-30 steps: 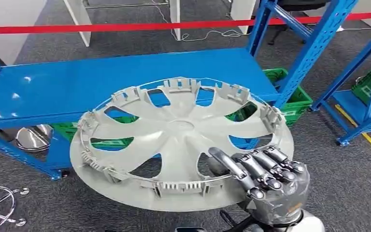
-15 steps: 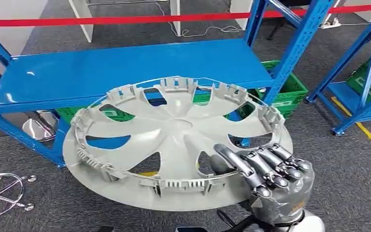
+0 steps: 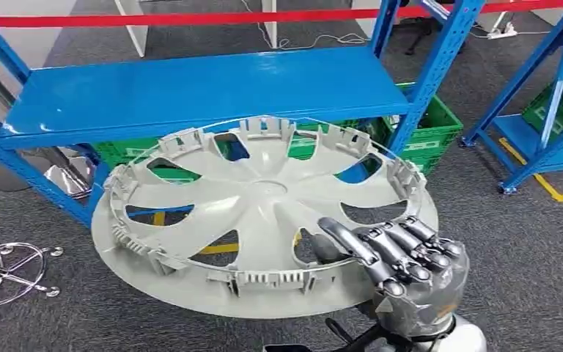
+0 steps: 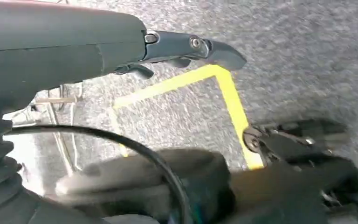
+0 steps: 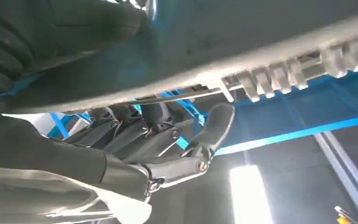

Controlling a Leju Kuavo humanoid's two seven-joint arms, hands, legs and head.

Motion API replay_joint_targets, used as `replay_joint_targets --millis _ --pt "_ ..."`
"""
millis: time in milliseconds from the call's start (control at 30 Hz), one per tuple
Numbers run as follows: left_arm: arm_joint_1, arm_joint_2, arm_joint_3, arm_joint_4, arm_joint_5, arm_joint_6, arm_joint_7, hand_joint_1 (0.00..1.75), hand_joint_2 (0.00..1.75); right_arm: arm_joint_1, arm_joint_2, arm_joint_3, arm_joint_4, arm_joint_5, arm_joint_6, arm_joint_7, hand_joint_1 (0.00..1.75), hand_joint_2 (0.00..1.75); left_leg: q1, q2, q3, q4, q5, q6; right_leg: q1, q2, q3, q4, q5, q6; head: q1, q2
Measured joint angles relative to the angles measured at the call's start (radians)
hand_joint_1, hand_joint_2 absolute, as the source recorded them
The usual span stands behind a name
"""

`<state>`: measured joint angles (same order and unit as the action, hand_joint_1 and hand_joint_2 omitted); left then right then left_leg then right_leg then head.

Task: Take the parts from the cabinet and place them on the table.

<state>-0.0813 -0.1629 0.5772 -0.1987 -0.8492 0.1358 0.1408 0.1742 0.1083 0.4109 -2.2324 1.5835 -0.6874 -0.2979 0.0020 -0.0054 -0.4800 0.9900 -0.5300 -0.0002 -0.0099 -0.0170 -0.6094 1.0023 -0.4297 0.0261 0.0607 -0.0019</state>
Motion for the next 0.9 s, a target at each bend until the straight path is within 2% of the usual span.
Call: replay_joint_targets --millis 33,67,100,133,167,200,233,267,300,333,367,400,433,467,533,567,600,633,667,700,733,767,800,833,867,900 --pt "0.001 0.001 0.001 0.000 0.000 0.000 -0.004 0.00 1.75 0.000 0.000 0.000 0.000 0.000 0.000 0.000 1.75 1.75 0.000 0.001 -0.006 -0.006 0.011 0.008 0.001 0.000 -0.002 -0.001 0.007 0.009 0.001 0.000" --pt "0.000 -0.002 0.002 0.000 0.000 0.000 -0.006 0.00 1.75 0.001 0.000 0.000 0.000 0.000 0.000 0.000 1.75 1.75 0.006 0.008 -0.015 -0.012 0.024 0.018 -0.004 0.007 -0.011 0.008 -0.014 0.012 0.000 0.000" --pt "-0.001 -0.002 0.003 0.000 0.001 -0.001 -0.008 0.00 1.75 0.001 0.000 -0.001 0.000 -0.001 0.000 -0.001 1.75 1.75 0.005 0.008 -0.026 -0.012 0.032 0.027 -0.002 0.010 -0.029 0.038 -0.064 0.018 0.004 0.000" --pt "0.000 -0.002 0.006 0.000 0.003 -0.001 -0.009 0.00 1.75 0.001 0.000 -0.001 0.000 -0.001 0.000 -0.002 1.75 1.75 0.004 0.010 -0.037 -0.011 0.041 0.032 -0.002 0.013 -0.047 0.101 -0.123 0.020 0.004 0.000" --pt "0.000 -0.002 0.007 0.000 0.005 0.000 -0.010 0.00 1.75 0.002 0.000 -0.001 0.000 -0.001 0.000 -0.003 1.75 1.75 0.001 0.011 -0.051 -0.010 0.052 0.034 -0.002 0.013 -0.069 0.189 -0.182 0.022 0.005 0.000" --pt "0.000 -0.002 0.007 0.000 0.005 0.001 -0.011 0.00 1.75 0.002 0.000 -0.001 0.000 -0.001 0.000 -0.003 1.75 1.75 -0.002 0.013 -0.066 -0.009 0.063 0.036 -0.002 0.013 -0.085 0.265 -0.217 0.023 0.003 0.000" --pt "0.000 -0.002 0.008 0.000 0.007 0.001 -0.011 0.00 1.75 0.003 0.000 -0.002 0.000 -0.001 0.000 -0.003 1.75 1.75 -0.004 0.014 -0.080 -0.008 0.073 0.037 -0.002 0.013 -0.088 0.309 -0.219 0.022 0.004 0.000" --pt "0.000 -0.002 0.010 0.000 0.009 0.001 -0.013 0.00 1.75 0.003 0.000 -0.002 0.000 -0.001 0.000 -0.003 1.75 1.75 -0.007 0.015 -0.095 -0.007 0.083 0.038 -0.001 0.013 -0.070 0.312 -0.194 0.019 0.003 0.000" --pt "-0.001 -0.003 0.013 0.000 0.010 0.001 -0.014 0.00 1.75 0.002 0.000 -0.001 0.000 -0.001 0.000 -0.003 1.75 1.75 -0.010 0.016 -0.108 -0.006 0.092 0.037 0.000 0.013 -0.036 0.281 -0.154 0.014 0.004 0.000" --pt "-0.002 -0.003 0.016 0.000 0.011 0.001 -0.015 0.00 1.75 0.002 0.000 -0.001 0.000 -0.001 0.000 -0.003 1.75 1.75 -0.013 0.015 -0.120 -0.004 0.101 0.037 0.002 0.013 0.017 0.215 -0.116 0.007 0.004 0.000" --pt "-0.003 -0.005 0.018 0.000 0.011 0.001 -0.017 0.00 1.75 0.002 0.000 -0.001 0.000 -0.001 0.000 -0.003 1.75 1.75 -0.015 0.015 -0.124 -0.003 0.109 0.035 0.006 0.013 0.079 0.129 -0.098 -0.003 0.004 0.000" --pt "-0.005 -0.008 0.019 0.000 0.011 0.001 -0.019 0.00 1.75 0.002 0.000 -0.001 0.000 -0.001 0.000 -0.003 1.75 1.75 -0.016 0.014 -0.131 -0.002 0.116 0.033 0.012 0.014 0.147 0.036 -0.112 -0.014 0.003 0.000" --pt "-0.006 -0.008 0.020 0.000 0.011 0.002 -0.020 0.00 1.75 0.001 0.000 -0.001 0.000 -0.001 0.000 -0.005 1.75 1.75 -0.021 0.014 -0.136 0.002 0.124 0.029 0.014 0.012 0.196 -0.041 -0.129 -0.017 0.004 0.000" --pt "-0.005 -0.010 0.021 0.000 0.010 0.003 -0.021 0.00 1.75 0.002 0.000 -0.001 0.000 -0.001 0.000 -0.007 1.75 1.75 -0.018 0.015 -0.142 0.001 0.138 0.024 0.016 0.014 0.199 -0.054 -0.136 -0.015 0.003 0.000" --pt "-0.005 -0.010 0.023 0.000 0.004 0.004 -0.021 0.00 1.75 0.003 0.000 -0.002 0.000 -0.002 0.000 -0.010 1.75 1.75 -0.015 0.017 -0.153 -0.004 0.160 0.015 0.020 0.015 0.182 -0.054 -0.125 -0.016 0.004 0.000" --pt "-0.006 -0.010 0.022 0.000 -0.001 0.006 -0.021 0.00 1.75 0.003 0.000 -0.002 0.000 -0.002 0.000 -0.011 1.75 1.75 -0.017 0.013 -0.160 -0.002 0.151 0.009 0.005 0.009 0.169 -0.063 -0.107 -0.027 0.004 0.000" --pt "-0.006 -0.011 0.022 0.000 -0.005 0.007 -0.021 0.00 1.75 0.002 0.001 -0.003 0.000 -0.002 0.000 -0.013 1.75 1.75 -0.017 0.009 -0.167 0.019 0.106 -0.001 0.007 0.007 0.161 -0.062 -0.098 -0.035 0.000 0.000" --pt "-0.008 -0.012 0.022 0.000 -0.007 0.007 -0.021 0.00 1.75 0.003 0.003 -0.004 0.000 -0.002 0.000 -0.018 1.75 1.75 -0.011 0.009 -0.179 0.075 0.046 -0.006 0.007 0.005 0.151 -0.056 -0.089 -0.044 -0.005 0.000" --pt "-0.011 -0.013 0.023 0.000 -0.010 0.007 -0.022 0.00 1.75 0.003 0.005 -0.005 0.000 -0.002 0.000 -0.021 1.75 1.75 -0.007 0.009 -0.194 0.156 -0.015 -0.012 0.008 0.003 0.135 -0.050 -0.081 -0.046 -0.007 0.000" --pt "-0.013 -0.013 0.023 0.000 -0.012 0.007 -0.022 0.00 1.75 0.003 0.005 -0.006 0.000 -0.002 0.000 -0.022 1.75 1.75 -0.005 0.009 -0.205 0.234 -0.057 -0.017 0.008 0.002 0.119 -0.042 -0.074 -0.047 -0.006 0.000" --pt "-0.014 -0.013 0.022 0.000 -0.014 0.007 -0.023 0.00 1.75 0.003 0.005 -0.008 0.000 -0.002 0.000 -0.025 1.75 1.75 -0.003 0.009 -0.210 0.298 -0.078 -0.020 0.008 0.001 0.102 -0.033 -0.067 -0.047 -0.007 0.000" --pt "-0.015 -0.013 0.022 0.000 -0.015 0.007 -0.023 0.00 1.75 0.003 0.006 -0.008 0.000 -0.003 0.000 -0.027 1.75 1.75 -0.001 0.009 -0.200 0.323 -0.065 -0.024 0.008 0.000 0.081 -0.021 -0.060 -0.046 -0.007 0.000" --pt "-0.015 -0.013 0.022 0.000 -0.018 0.005 -0.023 0.00 1.75 0.003 0.008 -0.009 0.000 -0.003 0.000 -0.027 1.75 1.75 0.003 0.009 -0.171 0.301 -0.030 -0.026 0.007 0.001 0.060 -0.010 -0.054 -0.044 -0.007 0.000" --pt "-0.013 -0.015 0.022 0.000 -0.021 0.003 -0.023 0.00 1.75 0.003 0.009 -0.009 0.000 -0.003 0.000 -0.028 1.75 1.75 0.006 0.009 -0.128 0.246 0.004 -0.027 0.007 0.001 0.042 0.000 -0.048 -0.042 -0.007 0.000" --pt "-0.012 -0.015 0.022 0.000 -0.023 0.003 -0.023 0.00 1.75 0.004 0.011 -0.010 0.000 -0.003 0.000 -0.030 1.75 1.75 0.009 0.009 -0.071 0.163 0.029 -0.027 0.006 0.003 0.025 0.011 -0.043 -0.038 -0.007 0.000" --pt "-0.009 -0.015 0.021 0.000 -0.025 0.002 -0.022 0.00 1.75 0.004 0.011 -0.010 0.000 -0.003 0.000 -0.030 1.75 1.75 0.011 0.007 -0.025 0.083 0.009 -0.024 0.007 0.005 0.013 0.020 -0.038 -0.032 -0.007 0.000"
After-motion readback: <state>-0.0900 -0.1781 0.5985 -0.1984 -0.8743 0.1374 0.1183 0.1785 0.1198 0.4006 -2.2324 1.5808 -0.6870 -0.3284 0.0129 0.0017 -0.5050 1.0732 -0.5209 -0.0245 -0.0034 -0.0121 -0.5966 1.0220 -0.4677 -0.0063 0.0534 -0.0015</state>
